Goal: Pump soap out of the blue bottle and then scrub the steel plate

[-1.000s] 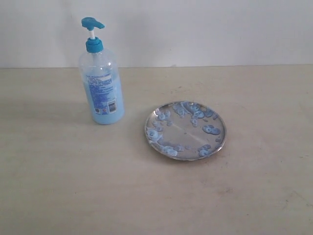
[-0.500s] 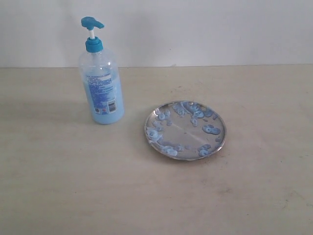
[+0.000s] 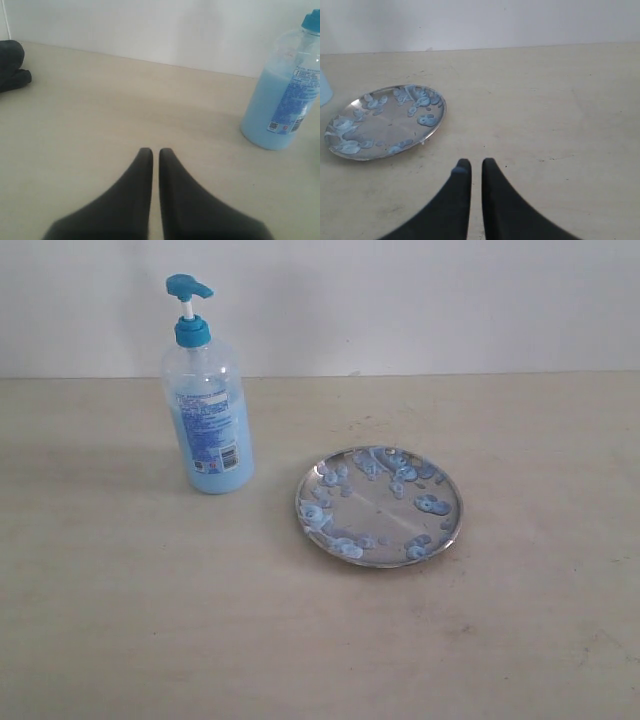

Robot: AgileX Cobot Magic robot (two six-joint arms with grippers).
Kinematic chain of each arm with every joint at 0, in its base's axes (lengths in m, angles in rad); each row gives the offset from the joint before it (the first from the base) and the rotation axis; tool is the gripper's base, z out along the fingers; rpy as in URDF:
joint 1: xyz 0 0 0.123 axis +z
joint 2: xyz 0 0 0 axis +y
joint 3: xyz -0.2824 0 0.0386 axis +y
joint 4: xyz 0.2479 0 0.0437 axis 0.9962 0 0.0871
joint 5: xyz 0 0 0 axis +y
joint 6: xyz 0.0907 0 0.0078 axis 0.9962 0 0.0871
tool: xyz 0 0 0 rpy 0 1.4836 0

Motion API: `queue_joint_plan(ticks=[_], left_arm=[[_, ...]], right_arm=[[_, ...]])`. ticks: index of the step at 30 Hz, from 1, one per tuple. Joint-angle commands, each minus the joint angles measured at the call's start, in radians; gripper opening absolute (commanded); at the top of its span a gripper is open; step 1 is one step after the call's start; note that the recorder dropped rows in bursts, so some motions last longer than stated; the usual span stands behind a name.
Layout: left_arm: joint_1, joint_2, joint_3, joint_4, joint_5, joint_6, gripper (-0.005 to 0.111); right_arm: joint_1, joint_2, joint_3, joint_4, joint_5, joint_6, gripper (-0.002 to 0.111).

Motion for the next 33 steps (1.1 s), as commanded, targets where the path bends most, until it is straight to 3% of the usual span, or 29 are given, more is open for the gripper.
queue_joint_plan(ticks=[1,4,8,10,14,17,20,26,33], left_arm=[[-0.005,-0.006,0.004,-0.007,-0.024,-0.032,0.004],[-0.005,-0.006,0.004,-0.090,-0.255,-0.042,0.004],[-0.005,-0.024,0.004,-0.473,-0.548,0.112,0.004],[-0.003,-0.069,0.004,-0.674,-0.540,0.322,0.004],[0.011,-0.256,0.004,-1.065,-0.250,0.810,0.004],[0.055,-0.256,0.004,-1.006,-0.047,0.862,0.004],[0.103,-0.256,0.004,-0.828,0.299,0.799,0.004],[0.094,-0.256,0.004,-0.832,0.307,0.698,0.004],[0.147,-0.256,0.004,-0.828,0.307,0.758,0.004]], right_arm=[[-0.002,-0.005,0.004,-0.001,-0.012,-0.002,0.005],[-0.002,-0.005,0.004,-0.001,-0.012,-0.002,0.005],[-0.002,-0.005,0.004,0.008,-0.012,-0.002,0.005],[-0.002,-0.005,0.004,0.008,-0.012,-0.002,0.005],[-0.002,-0.005,0.004,0.008,-0.012,-0.002,0.005],[-0.002,-0.005,0.004,0.010,-0.005,-0.002,0.005],[-0.002,-0.005,0.004,0.010,-0.012,-0.002,0.005],[-0.002,-0.005,0.004,0.010,-0.012,-0.002,0.005],[-0.002,-0.005,0.004,0.010,-0.012,-0.002,0.005]])
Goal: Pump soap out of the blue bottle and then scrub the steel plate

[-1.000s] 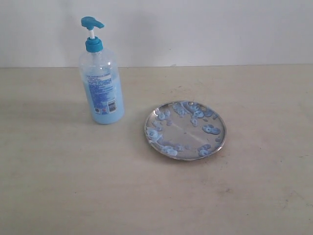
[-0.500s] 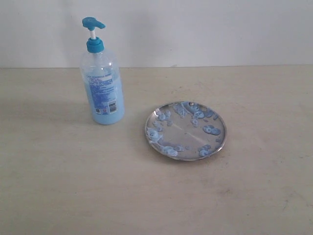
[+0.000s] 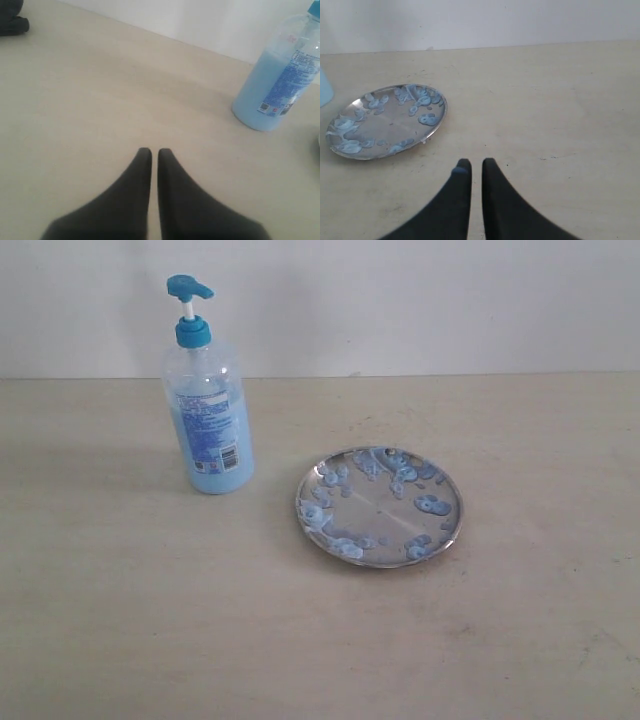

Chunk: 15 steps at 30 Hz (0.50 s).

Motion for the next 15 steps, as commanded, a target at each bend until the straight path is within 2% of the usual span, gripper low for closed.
queue_joint_plan(ticks=[1,15], left_arm=[[0.022,-0.004,-0.002,0.006,0.006,0.028,0.004],[0.023,-0.004,-0.002,0.009,-0.001,0.037,0.004]], right_arm=[[-0.002,-0.003,0.000,0.001,-0.012,-0.002,0.005],[-0.002,-0.003,0.000,0.001,-0.012,-0.002,0.005]])
